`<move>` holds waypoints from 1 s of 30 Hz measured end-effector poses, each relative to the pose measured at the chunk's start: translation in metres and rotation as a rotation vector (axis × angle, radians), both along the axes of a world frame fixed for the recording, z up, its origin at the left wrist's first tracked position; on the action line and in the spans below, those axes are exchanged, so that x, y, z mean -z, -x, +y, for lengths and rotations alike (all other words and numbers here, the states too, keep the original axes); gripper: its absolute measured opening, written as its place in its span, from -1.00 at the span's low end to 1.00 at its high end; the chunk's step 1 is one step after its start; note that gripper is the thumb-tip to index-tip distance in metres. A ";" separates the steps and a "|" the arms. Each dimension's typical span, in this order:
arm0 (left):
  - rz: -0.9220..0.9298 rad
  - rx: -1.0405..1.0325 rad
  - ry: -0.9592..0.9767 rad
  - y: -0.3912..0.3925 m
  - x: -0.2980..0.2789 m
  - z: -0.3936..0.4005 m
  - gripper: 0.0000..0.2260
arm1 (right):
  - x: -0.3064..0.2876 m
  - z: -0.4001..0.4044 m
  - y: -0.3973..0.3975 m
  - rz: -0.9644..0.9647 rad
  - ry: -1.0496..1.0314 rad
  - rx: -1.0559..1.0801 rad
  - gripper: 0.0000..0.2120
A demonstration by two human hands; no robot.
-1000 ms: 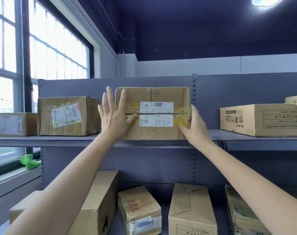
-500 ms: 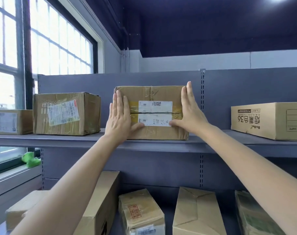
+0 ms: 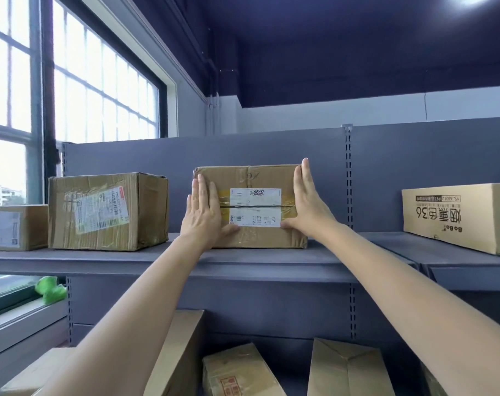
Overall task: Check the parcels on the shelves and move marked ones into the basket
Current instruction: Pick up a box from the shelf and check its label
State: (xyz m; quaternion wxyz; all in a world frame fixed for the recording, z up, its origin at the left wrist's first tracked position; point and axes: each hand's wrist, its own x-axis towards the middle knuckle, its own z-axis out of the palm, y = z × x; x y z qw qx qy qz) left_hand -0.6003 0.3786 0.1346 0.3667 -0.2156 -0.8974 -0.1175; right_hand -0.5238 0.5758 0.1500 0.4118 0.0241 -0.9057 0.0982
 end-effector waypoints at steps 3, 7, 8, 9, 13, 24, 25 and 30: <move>-0.058 0.024 -0.008 0.001 0.000 0.000 -0.09 | -0.004 -0.002 0.002 -0.037 -0.015 0.012 0.16; -0.061 0.092 -0.034 -0.008 0.007 0.000 -0.15 | -0.001 -0.002 -0.008 -0.042 -0.036 0.023 0.12; -0.058 0.108 -0.035 -0.011 0.008 -0.001 -0.16 | 0.001 -0.001 -0.012 -0.038 -0.033 0.022 0.11; -0.057 0.122 -0.036 -0.015 0.009 -0.002 -0.16 | 0.004 0.001 -0.017 -0.038 -0.028 0.025 0.09; -0.069 0.186 -0.063 -0.026 0.010 -0.003 -0.20 | 0.010 0.008 -0.040 -0.071 0.003 0.072 0.04; -0.062 0.419 -0.124 -0.093 0.014 0.010 -0.42 | 0.031 0.016 -0.124 -0.069 0.165 0.160 -0.19; -0.063 0.422 -0.117 -0.099 0.013 0.012 -0.41 | 0.033 0.020 -0.134 -0.084 0.163 0.185 -0.22; -0.034 0.441 -0.076 -0.124 0.006 0.034 -0.42 | 0.032 0.061 -0.179 -0.116 0.191 0.307 -0.30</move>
